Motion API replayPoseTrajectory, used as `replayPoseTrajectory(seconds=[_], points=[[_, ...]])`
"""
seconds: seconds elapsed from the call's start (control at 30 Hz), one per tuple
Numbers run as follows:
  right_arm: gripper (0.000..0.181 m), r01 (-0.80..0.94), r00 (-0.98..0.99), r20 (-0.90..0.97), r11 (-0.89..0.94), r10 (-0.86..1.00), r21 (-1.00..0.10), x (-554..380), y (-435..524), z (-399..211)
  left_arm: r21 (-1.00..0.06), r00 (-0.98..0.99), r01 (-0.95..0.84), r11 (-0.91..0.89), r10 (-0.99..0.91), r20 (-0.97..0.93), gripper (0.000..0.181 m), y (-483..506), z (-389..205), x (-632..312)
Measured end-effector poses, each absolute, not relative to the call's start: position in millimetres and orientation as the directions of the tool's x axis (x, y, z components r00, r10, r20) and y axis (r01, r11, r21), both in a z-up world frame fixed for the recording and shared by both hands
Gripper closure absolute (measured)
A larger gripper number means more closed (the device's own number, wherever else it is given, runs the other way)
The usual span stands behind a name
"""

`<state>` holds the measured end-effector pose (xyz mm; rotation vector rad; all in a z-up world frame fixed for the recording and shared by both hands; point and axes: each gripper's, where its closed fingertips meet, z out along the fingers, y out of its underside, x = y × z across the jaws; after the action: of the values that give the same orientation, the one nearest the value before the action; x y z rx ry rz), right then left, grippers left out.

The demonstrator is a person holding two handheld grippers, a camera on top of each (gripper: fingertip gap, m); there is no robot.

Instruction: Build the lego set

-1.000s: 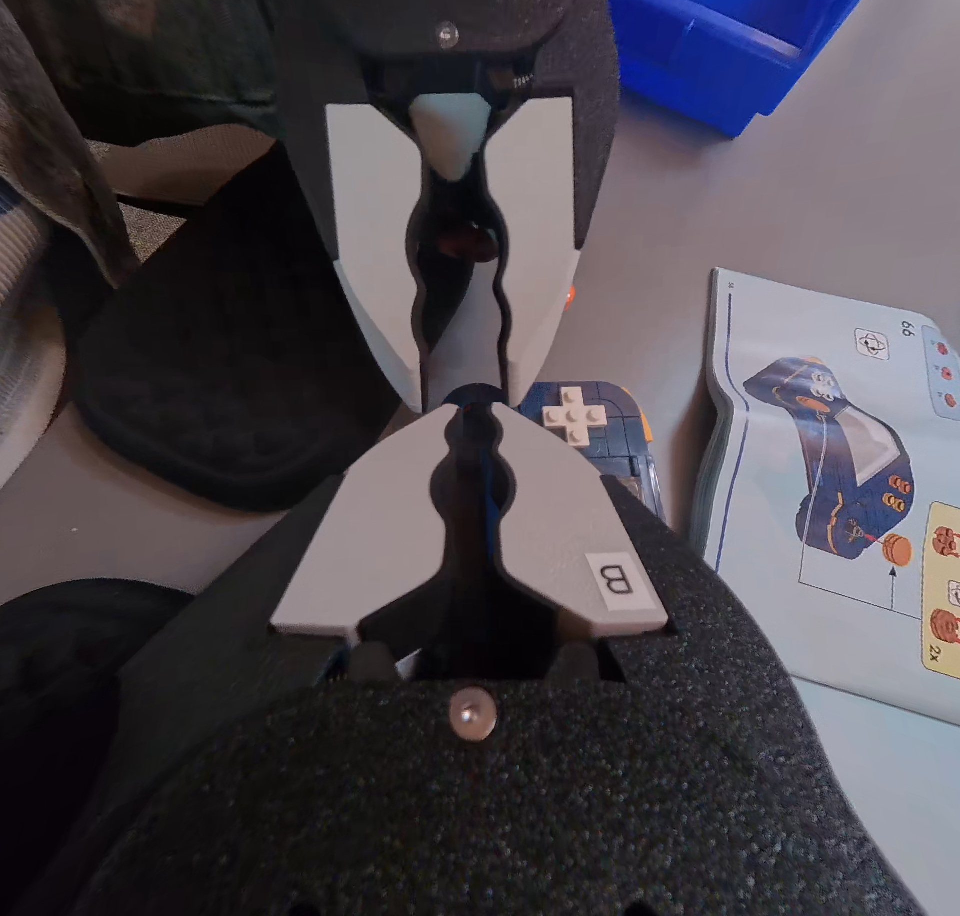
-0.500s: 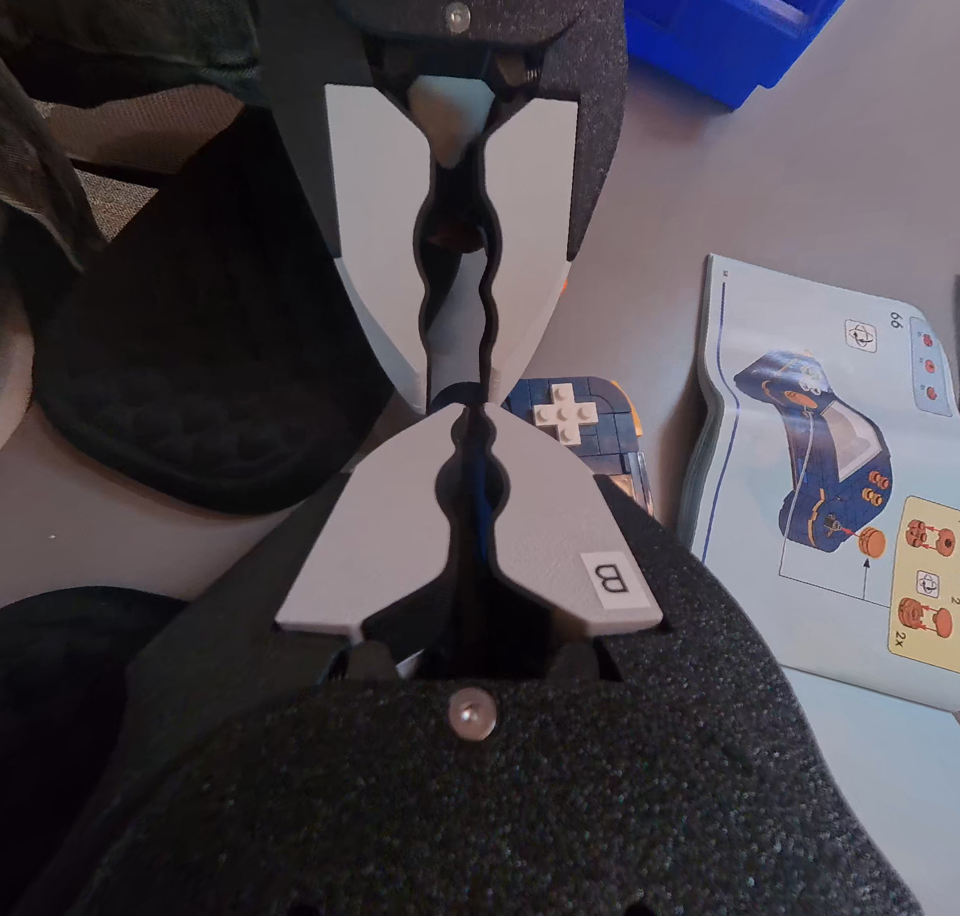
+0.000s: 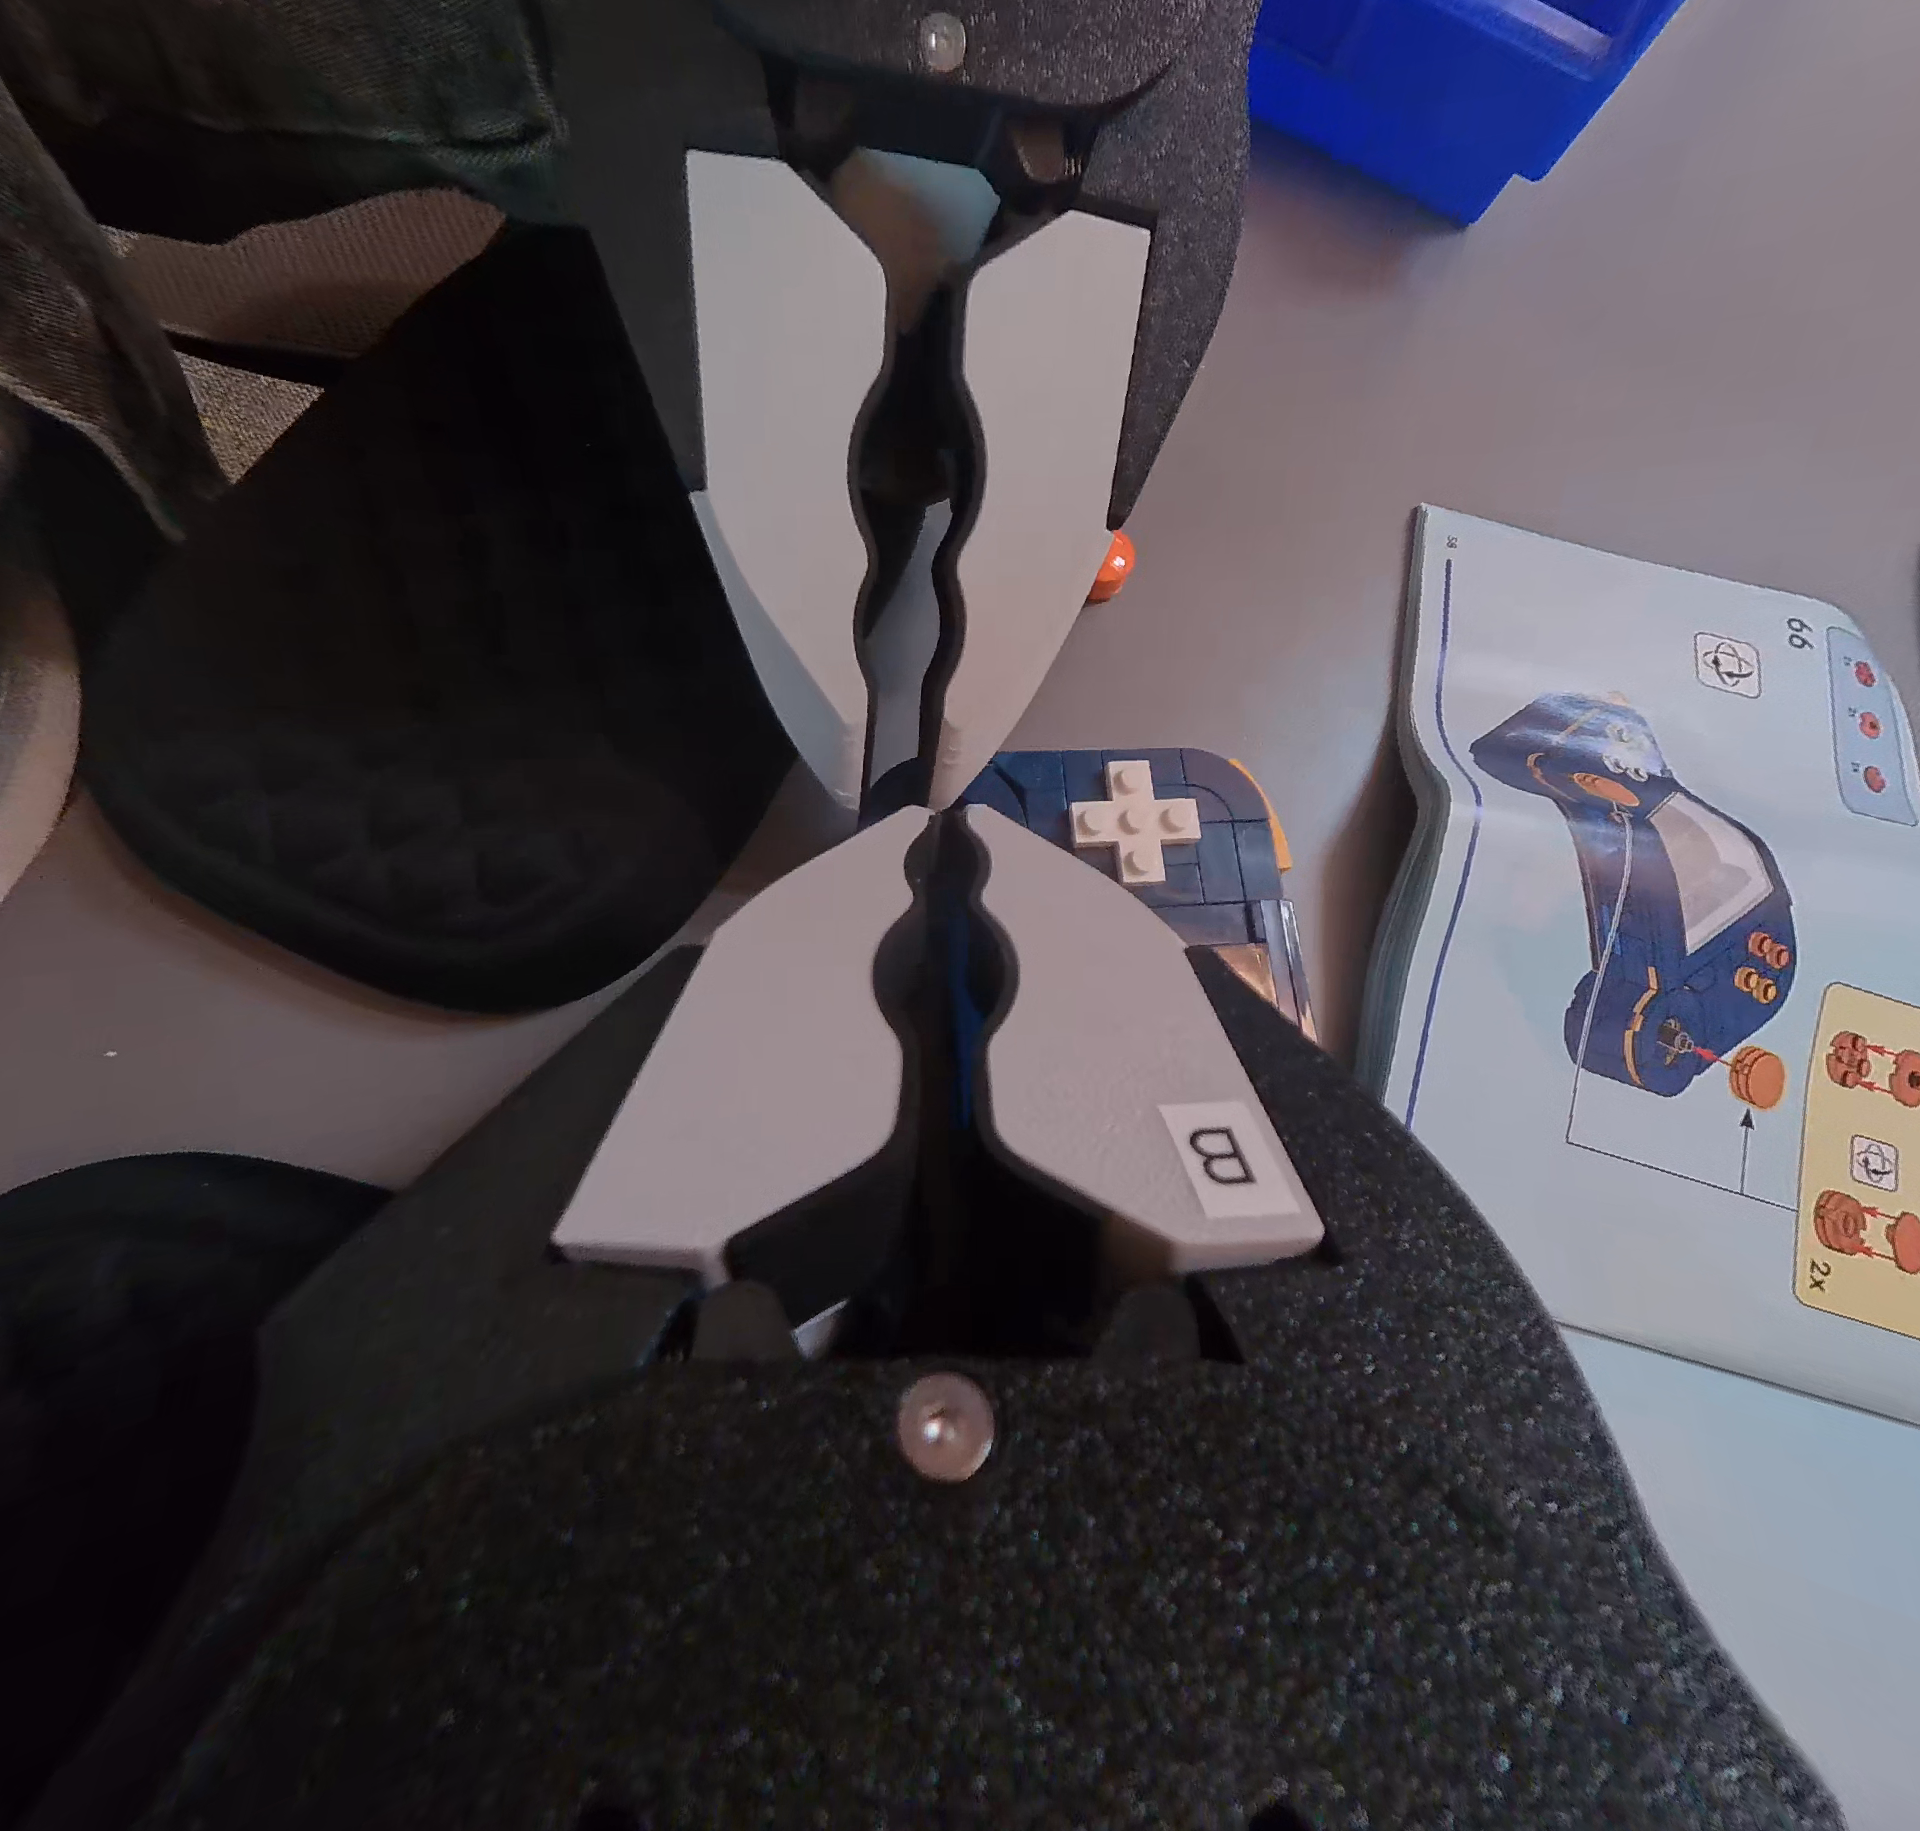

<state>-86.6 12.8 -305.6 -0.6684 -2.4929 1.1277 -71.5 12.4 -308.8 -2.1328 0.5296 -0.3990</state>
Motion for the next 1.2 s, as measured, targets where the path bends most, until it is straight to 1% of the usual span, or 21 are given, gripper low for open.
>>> replayPoseTrajectory(seconds=[0.07, 0.1, 0.13, 0.2, 0.27, 0.33, 0.4, 0.47, 0.57, 0.63, 0.83, 0.9, 0.97, 1.0, 1.03, 1.07, 1.1, 1.13, 1.17, 1.2], points=[[0.180, 0.277, -0.836, 0.107, 0.583, 0.538, -0.764, -87, 14, -305, -0.821, 0.858, -0.230, -0.522, -0.507, 0.082, 0.172, 12, -309, -71], [0.172, 0.286, -0.830, 0.112, 0.589, 0.547, -0.756, -85, 18, -304, -0.821, 0.858, -0.235, -0.520, -0.508, 0.076, 0.172, 12, -309, -72], [0.169, 0.294, -0.821, 0.111, 0.581, 0.560, -0.759, -82, 24, -298, -0.821, 0.858, -0.241, -0.517, -0.510, 0.069, 0.171, 12, -309, -72], [0.169, 0.306, -0.779, 0.098, 0.512, 0.619, -0.802, -71, 47, -274, -0.824, 0.859, -0.249, -0.508, -0.510, 0.055, 0.168, 12, -308, -72], [0.165, 0.360, -0.696, 0.078, 0.441, 0.714, -0.822, -51, 86, -253, -0.831, 0.868, -0.251, -0.497, -0.496, 0.035, 0.162, 13, -306, -74], [0.159, 0.472, -0.606, 0.058, 0.417, 0.794, -0.777, -21, 127, -254, -0.843, 0.877, -0.254, -0.474, -0.481, 0.007, 0.156, 14, -302, -75], [0.159, 0.593, -0.543, 0.048, 0.424, 0.838, -0.685, 10, 154, -272, -0.862, 0.883, -0.254, -0.439, -0.470, -0.022, 0.153, 15, -295, -75], [0.159, 0.663, -0.519, 0.033, 0.427, 0.854, -0.615, 31, 163, -291, -0.881, 0.887, -0.246, -0.404, -0.461, -0.036, 0.153, 15, -286, -73], [0.160, 0.673, -0.530, 0.016, 0.432, 0.848, -0.600, 33, 155, -307, -0.901, 0.887, -0.238, -0.362, -0.458, -0.050, 0.153, 16, -276, -66], [0.160, 0.676, -0.539, 0.040, 0.460, 0.841, -0.575, 24, 153, -315, -0.913, 0.883, -0.224, -0.342, -0.468, -0.041, 0.153, 17, -271, -60], [0.160, 0.675, -0.603, 0.047, 0.540, 0.797, -0.502, 8, 146, -330, -0.915, 0.895, -0.208, -0.345, -0.445, -0.036, 0.153, 18, -274, -65], [0.165, 0.681, -0.612, 0.045, 0.556, 0.789, -0.476, 8, 147, -334, -0.919, 0.896, -0.195, -0.342, -0.444, -0.025, 0.153, 18, -273, -66], [0.166, 0.674, -0.623, 0.050, 0.568, 0.781, -0.472, 7, 147, -336, -0.921, 0.899, -0.184, -0.343, -0.438, -0.016, 0.153, 18, -273, -67], [0.166, 0.669, -0.625, 0.049, 0.567, 0.779, -0.481, 7, 146, -335, -0.924, 0.901, -0.177, -0.340, -0.434, -0.012, 0.153, 18, -273, -68], [0.166, 0.659, -0.618, 0.044, 0.547, 0.785, -0.516, 4, 145, -331, -0.927, 0.903, -0.168, -0.335, -0.430, -0.009, 0.153, 18, -271, -69], [0.166, 0.634, -0.602, 0.017, 0.491, 0.798, -0.598, -1, 141, -320, -0.932, 0.906, -0.157, -0.326, -0.422, -0.005, 0.153, 18, -270, -71], [0.166, 0.590, -0.585, -0.046, 0.386, 0.810, -0.709, -8, 134, -303, -0.938, 0.910, -0.146, -0.314, -0.416, -0.002, 0.152, 18, -268, -72], [0.166, 0.526, -0.570, -0.135, 0.234, 0.810, -0.818, -15, 127, -279, -0.944, 0.913, -0.135, -0.300, -0.409, 0.000, 0.152, 18, -265, -73], [0.166, 0.443, -0.576, -0.240, 0.052, 0.781, -0.895, -20, 122, -251, -0.950, 0.916, -0.125, -0.286, -0.402, 0.001, 0.151, 17, -263, -75], [0.166, 0.362, -0.604, -0.343, -0.136, 0.719, -0.922, -22, 118, -224, -0.954, 0.918, -0.117, -0.275, -0.395, 0.001, 0.151, 17, -261, -76]])
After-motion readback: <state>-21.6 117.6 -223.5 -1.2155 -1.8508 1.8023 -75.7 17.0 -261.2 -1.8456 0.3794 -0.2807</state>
